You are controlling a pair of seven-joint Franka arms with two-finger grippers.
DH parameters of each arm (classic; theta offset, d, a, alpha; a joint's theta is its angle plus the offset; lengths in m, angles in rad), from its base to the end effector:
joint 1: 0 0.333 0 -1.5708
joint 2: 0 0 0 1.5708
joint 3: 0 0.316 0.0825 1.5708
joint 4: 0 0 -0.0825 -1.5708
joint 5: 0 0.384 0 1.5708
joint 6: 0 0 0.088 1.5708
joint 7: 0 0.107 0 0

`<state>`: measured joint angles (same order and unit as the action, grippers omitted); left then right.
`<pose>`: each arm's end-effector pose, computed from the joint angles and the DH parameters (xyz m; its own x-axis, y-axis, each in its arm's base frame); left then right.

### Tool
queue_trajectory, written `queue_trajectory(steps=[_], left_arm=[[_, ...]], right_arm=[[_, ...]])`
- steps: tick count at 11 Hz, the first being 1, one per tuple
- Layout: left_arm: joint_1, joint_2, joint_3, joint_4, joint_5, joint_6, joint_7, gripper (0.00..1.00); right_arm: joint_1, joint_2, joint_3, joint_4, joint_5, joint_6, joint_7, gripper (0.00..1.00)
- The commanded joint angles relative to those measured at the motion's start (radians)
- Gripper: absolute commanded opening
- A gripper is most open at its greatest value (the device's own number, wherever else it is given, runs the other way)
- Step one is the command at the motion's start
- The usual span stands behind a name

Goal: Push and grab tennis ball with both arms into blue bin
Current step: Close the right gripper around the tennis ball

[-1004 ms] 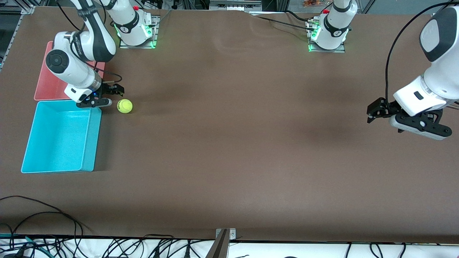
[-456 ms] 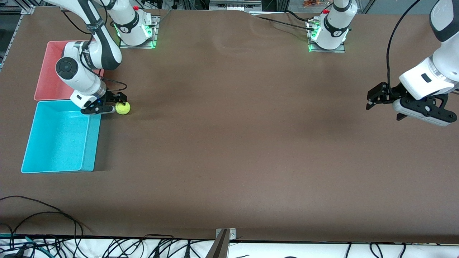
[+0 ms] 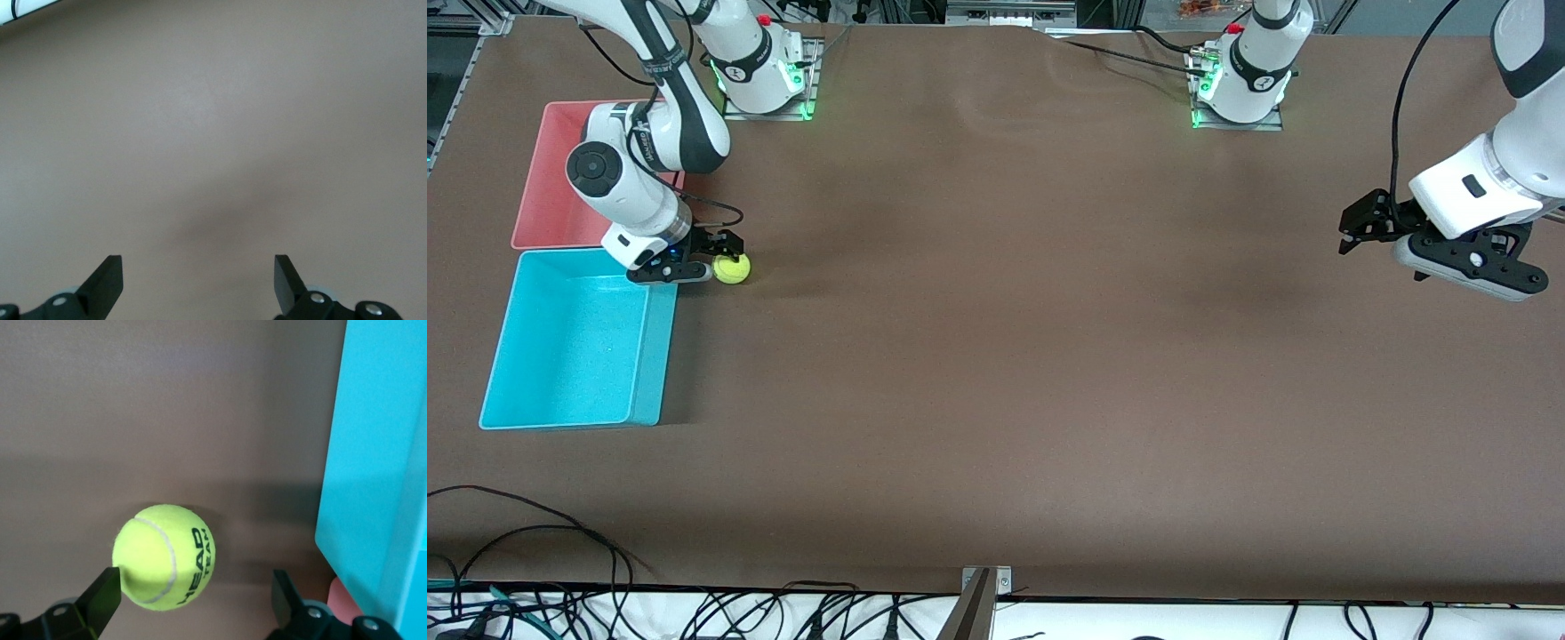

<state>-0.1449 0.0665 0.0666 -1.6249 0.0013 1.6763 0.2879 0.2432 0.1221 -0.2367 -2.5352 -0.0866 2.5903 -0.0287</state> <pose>0.5789 -0.0464 0.5703 0.9335 -0.3583 -0.0160 -0.3583 -0.9336 -0.0012 0.4531 0.0022 0.2240 0.9917 0.1084 -0.0691 0.1131 -0.9913 0.0670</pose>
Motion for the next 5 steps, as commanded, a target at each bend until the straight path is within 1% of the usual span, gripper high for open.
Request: queue_trajectory(steps=[1, 3, 5], left_arm=[[0.083, -0.014, -0.102, 0.0, 0.045, -0.014, 0.016, 1.0], [0.085, -0.016, -0.094, 0.007, 0.031, -0.015, 0.03, 1.0], [0.084, -0.016, -0.094, 0.011, 0.032, -0.014, 0.031, 1.0]], right_arm=[[0.016, -0.002, 0.019, 0.009, -0.008, 0.005, 0.062, 1.0], [0.016, 0.026, 0.022, 0.016, -0.01, 0.016, 0.062, 1.0], [0.016, 0.062, 0.022, 0.018, -0.01, 0.069, 0.058, 1.0]])
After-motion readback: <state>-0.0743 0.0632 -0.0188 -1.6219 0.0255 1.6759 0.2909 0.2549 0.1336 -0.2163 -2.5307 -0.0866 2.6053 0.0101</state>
